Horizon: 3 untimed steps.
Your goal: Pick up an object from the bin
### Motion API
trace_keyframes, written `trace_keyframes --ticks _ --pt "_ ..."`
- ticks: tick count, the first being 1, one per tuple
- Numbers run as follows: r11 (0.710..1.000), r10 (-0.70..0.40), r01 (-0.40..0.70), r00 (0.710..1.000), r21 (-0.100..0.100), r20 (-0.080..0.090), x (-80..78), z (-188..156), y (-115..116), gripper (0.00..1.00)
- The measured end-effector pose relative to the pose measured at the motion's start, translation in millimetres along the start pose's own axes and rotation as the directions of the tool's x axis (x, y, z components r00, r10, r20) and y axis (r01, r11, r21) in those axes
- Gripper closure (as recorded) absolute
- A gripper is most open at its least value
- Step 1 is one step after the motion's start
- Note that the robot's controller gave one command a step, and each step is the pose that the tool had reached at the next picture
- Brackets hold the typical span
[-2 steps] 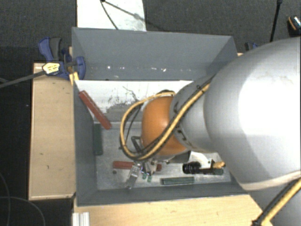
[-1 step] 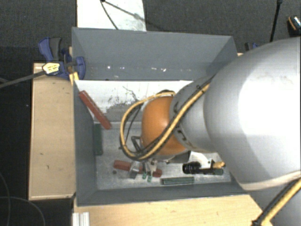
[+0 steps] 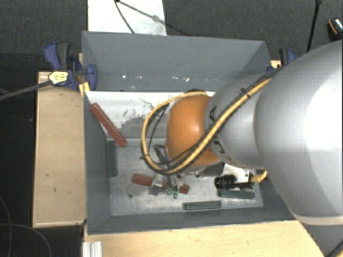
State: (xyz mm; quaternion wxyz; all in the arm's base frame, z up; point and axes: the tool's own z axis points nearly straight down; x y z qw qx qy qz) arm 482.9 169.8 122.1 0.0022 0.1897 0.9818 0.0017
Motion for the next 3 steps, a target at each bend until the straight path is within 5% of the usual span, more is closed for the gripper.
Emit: trace_keyframes --ticks 3 --pt "1.000 -0.016 0.016 1.000 0.000 0.000 -2.8 -66 2 1.00"
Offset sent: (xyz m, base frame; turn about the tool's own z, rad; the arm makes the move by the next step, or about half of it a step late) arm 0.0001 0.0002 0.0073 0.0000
